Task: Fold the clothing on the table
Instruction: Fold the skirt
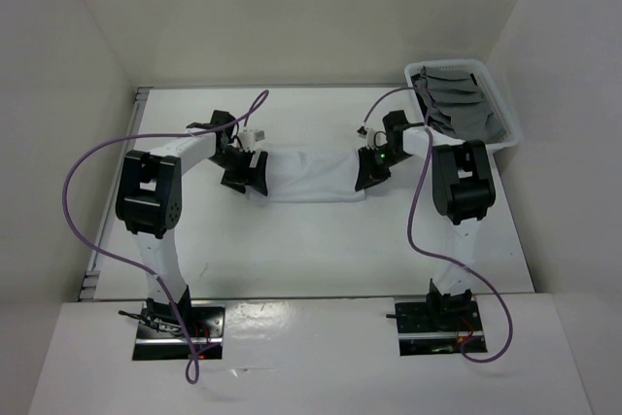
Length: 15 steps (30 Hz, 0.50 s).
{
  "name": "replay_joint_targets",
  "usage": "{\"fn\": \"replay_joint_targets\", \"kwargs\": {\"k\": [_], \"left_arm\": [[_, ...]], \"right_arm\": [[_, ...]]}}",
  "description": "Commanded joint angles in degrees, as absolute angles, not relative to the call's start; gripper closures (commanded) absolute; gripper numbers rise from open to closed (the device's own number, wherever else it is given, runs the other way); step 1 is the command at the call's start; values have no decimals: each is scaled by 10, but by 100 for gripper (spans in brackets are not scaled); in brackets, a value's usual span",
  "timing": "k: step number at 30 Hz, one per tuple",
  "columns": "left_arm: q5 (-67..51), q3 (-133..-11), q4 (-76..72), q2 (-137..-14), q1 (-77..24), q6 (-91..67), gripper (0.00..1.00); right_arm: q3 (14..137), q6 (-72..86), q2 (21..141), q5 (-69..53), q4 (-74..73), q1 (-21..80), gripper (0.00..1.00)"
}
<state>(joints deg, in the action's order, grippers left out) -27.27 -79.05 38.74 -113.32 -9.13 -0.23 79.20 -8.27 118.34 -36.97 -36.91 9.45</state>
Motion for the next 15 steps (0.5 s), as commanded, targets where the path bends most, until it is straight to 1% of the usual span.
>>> {"fn": "replay_joint_targets", "kwargs": {"k": [1,3,10,13,15], "left_arm": [[-278,-781,389,-1118,-90,5,10],[-278,-781,389,-1113,-90,10,10],[-278,-781,389,-1102,-90,11,14],[-278,-781,395,-1102,-90,16,18],[-278,-781,395,-1102,-90,16,18]], "right_arm": [[789,-90,1196,-335,-348,99,85],[789,-84,1191,-323,-348,99,100],[828,-78,1132,-311,-376,105,100],[860,-72,1107,-304,-396,123,100],[875,-66,1101,-288,-405,141,100]]}}
